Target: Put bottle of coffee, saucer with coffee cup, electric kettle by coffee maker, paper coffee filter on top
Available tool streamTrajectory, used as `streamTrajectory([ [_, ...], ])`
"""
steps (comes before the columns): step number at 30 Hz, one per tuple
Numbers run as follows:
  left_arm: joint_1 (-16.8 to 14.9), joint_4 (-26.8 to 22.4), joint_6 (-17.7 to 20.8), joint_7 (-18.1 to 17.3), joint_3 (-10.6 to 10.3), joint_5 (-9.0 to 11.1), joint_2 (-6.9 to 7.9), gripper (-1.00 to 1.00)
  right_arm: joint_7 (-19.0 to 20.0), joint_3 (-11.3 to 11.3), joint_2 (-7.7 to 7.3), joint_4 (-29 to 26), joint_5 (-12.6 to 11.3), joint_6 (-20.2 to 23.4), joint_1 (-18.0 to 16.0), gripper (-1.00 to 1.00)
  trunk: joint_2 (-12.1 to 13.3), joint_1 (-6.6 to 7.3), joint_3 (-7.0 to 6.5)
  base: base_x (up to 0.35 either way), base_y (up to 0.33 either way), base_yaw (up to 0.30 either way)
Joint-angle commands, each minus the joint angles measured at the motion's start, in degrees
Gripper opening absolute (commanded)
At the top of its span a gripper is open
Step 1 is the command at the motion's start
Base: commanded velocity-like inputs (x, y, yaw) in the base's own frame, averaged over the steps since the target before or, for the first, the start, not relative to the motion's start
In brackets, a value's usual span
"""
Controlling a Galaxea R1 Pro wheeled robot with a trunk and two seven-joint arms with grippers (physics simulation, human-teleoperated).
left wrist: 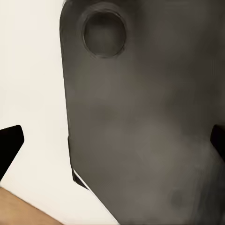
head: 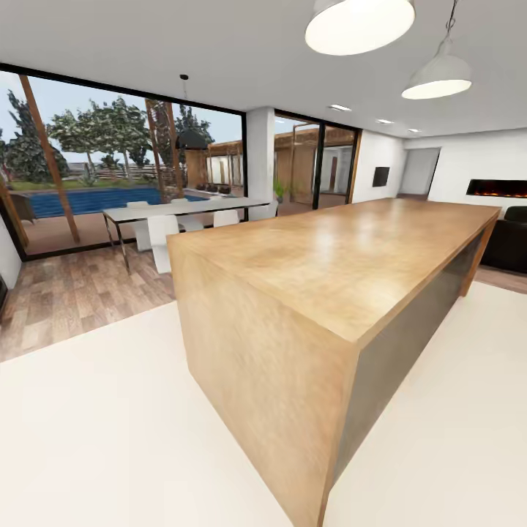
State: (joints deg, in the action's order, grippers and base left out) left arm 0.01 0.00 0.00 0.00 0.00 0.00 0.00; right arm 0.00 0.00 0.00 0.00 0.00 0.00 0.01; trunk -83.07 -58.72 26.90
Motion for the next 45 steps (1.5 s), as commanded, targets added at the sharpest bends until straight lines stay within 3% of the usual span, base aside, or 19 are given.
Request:
streamTrajectory([
  [1,0.0,0.0,0.0,0.0,0.0,0.0,0.00,1.00,0.0,0.0,0.00,0.0,0.0,0.0,0.0,1.00,0.0,0.00,0.03,0.000,0.000,0.000],
  [7,0.0,-0.4,-0.7,-0.3,-0.1,-0.1,-0.18,1.00,-0.1,0.1,1.62,-1.7,0.0,-0.2,-1.0,1.00,0.0,0.00,0.03,0.000,0.000,0.000],
  [18,0.0,-0.8,-0.7,-0.3,-0.1,0.0,-0.21,1.00,-0.1,-0.2,1.64,-4.8,-0.2,-1.1,-1.7,1.00,0.0,0.00,0.03,0.000,0.000,-0.007],
  [30,0.0,-0.7,-0.5,-0.9,-0.3,-0.1,-0.17,1.00,0.2,0.1,1.66,-5.1,-0.1,-1.0,-1.7,1.00,0.0,0.00,0.11,-0.010,0.000,-0.250],
  [45,-0.1,-0.8,-0.6,-0.9,-0.2,0.0,-0.11,1.00,0.1,0.0,1.54,-5.2,-0.1,-1.0,-1.7,1.00,0.0,0.00,0.56,-0.169,0.000,-0.264],
])
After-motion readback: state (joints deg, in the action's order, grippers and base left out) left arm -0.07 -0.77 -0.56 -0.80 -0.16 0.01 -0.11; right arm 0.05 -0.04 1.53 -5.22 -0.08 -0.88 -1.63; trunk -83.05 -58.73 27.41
